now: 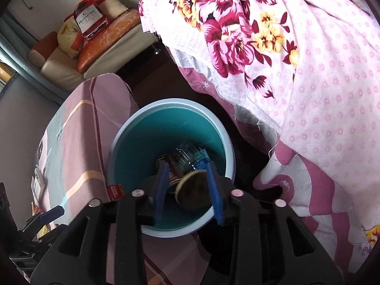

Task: Collect trash
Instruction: 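Open both grippers to drop the can and bowl into the bin, then grasp the orange wrapper with right gripper while left gripper grasps yellow tissue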

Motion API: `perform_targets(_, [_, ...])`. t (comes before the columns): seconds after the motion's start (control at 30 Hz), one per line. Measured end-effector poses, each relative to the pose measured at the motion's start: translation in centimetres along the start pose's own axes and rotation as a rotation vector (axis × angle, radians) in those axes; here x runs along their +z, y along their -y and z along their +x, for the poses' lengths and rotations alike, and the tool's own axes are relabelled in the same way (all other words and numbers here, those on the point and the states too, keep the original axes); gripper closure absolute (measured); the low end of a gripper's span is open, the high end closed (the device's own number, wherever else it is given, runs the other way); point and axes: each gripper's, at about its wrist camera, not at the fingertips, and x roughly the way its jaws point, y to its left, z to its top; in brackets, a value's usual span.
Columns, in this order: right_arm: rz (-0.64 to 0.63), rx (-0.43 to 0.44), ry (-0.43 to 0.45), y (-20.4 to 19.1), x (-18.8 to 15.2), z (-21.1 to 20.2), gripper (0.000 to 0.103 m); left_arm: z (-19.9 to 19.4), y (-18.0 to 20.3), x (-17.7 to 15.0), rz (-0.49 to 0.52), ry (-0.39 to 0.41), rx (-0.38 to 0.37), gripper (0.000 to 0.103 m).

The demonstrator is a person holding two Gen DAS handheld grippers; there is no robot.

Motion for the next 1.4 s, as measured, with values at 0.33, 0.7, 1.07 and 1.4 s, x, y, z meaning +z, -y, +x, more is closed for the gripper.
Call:
perform_targets(0.33, [-0.033, 0.014, 0.022, -2.6, -0.3, -2.4, 0.037, -2.1, -1.7, -1.4, -0.036, 0.031, -0.006, 0.014])
perform_targets(0.7, [-0.117, 0.046, 0.004, -8.2, -2.5, -4.3, 0.031, -6.0, -5.6, -4.6, -0.086, 0.082, -0.005, 0.013])
perform_targets(1.07, [-0.290, 0.097, -0.087, -16.9, -7.5, -4.1, 0.029, -10.8, -11.6, -9.1, -0.170, 0.147, 0.033, 0.010])
perform_targets(1.4, [-0.407, 0.123, -0.265, -22.6, -13.0, -0.8, 0.027, -14.5, -17.9, -13.1, -0.245, 0.182, 0.106, 0.010])
